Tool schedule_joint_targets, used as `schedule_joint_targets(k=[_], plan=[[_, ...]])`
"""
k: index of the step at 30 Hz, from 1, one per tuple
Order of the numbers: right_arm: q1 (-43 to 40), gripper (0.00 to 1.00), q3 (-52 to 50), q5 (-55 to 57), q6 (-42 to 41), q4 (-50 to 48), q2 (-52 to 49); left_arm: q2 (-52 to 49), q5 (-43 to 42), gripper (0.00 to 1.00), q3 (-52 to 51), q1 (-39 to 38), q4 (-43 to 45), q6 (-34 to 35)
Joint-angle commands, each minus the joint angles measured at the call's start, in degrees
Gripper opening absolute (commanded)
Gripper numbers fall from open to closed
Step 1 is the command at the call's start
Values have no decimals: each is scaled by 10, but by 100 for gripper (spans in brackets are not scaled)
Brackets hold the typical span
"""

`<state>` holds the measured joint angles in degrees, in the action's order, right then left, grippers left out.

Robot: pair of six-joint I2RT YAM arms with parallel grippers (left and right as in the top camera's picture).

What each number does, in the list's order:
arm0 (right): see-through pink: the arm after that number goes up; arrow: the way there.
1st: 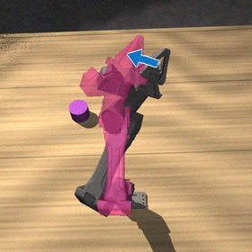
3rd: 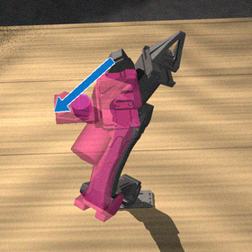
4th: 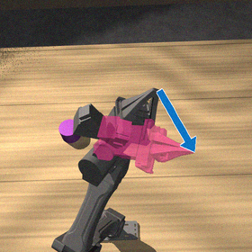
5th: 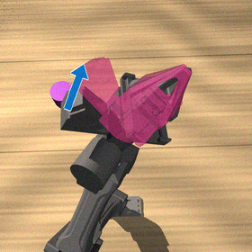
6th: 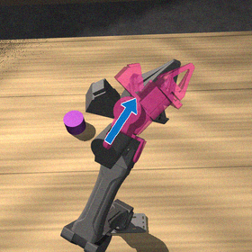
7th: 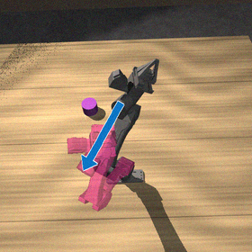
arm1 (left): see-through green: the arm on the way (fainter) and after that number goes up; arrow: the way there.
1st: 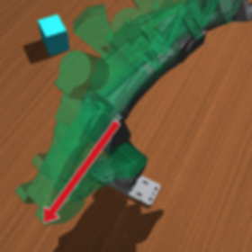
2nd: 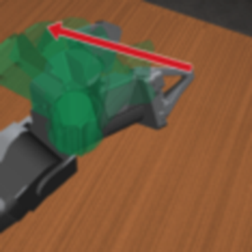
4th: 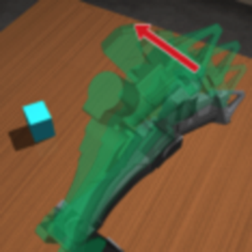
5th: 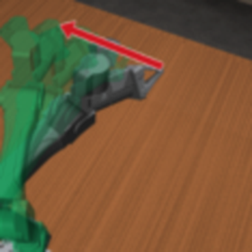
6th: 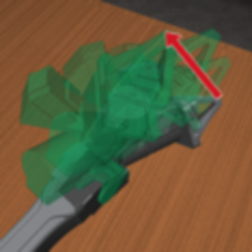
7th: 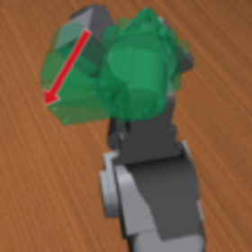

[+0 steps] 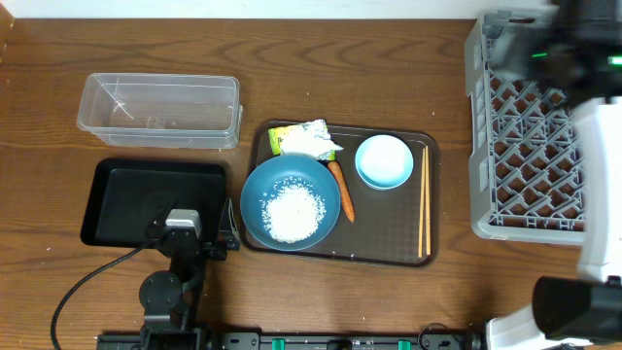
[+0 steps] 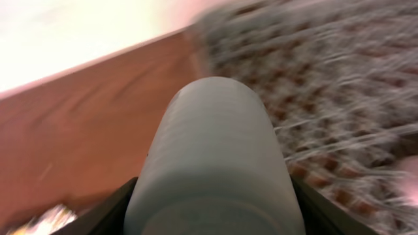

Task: Sort waste into correct bins and load items into the dishwasher rack
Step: 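Carry the light-blue cup into the dish rack and release it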

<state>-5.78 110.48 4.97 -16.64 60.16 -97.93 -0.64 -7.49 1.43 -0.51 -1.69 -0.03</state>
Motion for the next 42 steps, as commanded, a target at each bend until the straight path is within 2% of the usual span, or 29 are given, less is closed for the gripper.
schedule_joint_targets(k=[1,7,11,16,18,20,23,33,38,42], plan=[[-90,54,3,23,31,-25,-16,3,-8,98,-12,-2,-15,-2],[-208,53,3,-59,61,-67,-72,3,-8,98,-12,-2,-15,-2],[-239,52,3,-69,60,-64,-118,3,-8,98,-12,-2,-15,-2],[-246,57,3,-95,61,-55,-168,3,-8,98,-12,-2,-15,-2],[-245,64,3,-95,62,-54,-182,3,-8,98,-12,-2,-15,-2],[-245,82,3,-94,66,-50,-191,3,-8,98,-12,-2,-15,-2],[-245,84,3,-86,66,-40,-195,3,-8,98,-12,-2,-15,-2],[-235,83,5,-104,43,-21,-127,3,-8,98,-12,-2,-15,-2],[-201,89,5,-175,43,-4,-39,3,-8,98,-12,-2,-15,-2],[-153,91,5,-177,45,25,8,3,-8,98,-12,-2,-15,-2]])
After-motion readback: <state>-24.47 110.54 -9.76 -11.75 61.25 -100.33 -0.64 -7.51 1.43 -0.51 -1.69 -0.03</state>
